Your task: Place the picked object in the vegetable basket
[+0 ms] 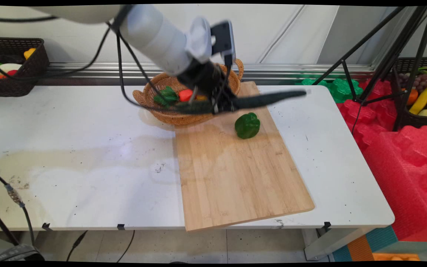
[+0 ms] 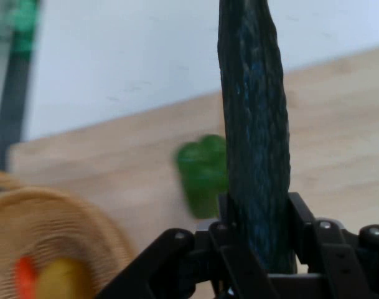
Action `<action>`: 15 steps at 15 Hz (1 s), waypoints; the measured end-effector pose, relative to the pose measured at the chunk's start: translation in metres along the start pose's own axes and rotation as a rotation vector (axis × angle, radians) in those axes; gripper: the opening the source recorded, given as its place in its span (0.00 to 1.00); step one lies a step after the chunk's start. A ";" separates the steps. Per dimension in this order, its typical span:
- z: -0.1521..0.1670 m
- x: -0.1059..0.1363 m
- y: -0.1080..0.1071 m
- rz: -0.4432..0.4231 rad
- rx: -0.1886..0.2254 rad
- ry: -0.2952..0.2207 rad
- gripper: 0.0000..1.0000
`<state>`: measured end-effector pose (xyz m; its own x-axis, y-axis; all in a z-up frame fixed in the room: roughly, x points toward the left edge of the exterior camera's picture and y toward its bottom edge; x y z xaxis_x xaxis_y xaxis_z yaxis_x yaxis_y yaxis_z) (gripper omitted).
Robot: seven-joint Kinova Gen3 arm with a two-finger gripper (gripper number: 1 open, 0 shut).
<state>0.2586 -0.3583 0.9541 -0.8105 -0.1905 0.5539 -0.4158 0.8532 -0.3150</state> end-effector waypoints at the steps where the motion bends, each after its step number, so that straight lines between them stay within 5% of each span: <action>1: -0.003 0.000 -0.011 -0.015 0.028 0.003 0.00; 7: 0.008 -0.019 -0.075 -0.083 0.154 -0.015 0.00; 15: 0.063 -0.067 -0.120 -0.147 0.127 -0.077 0.00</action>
<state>0.3370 -0.4780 0.9059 -0.7642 -0.3490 0.5425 -0.5768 0.7461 -0.3326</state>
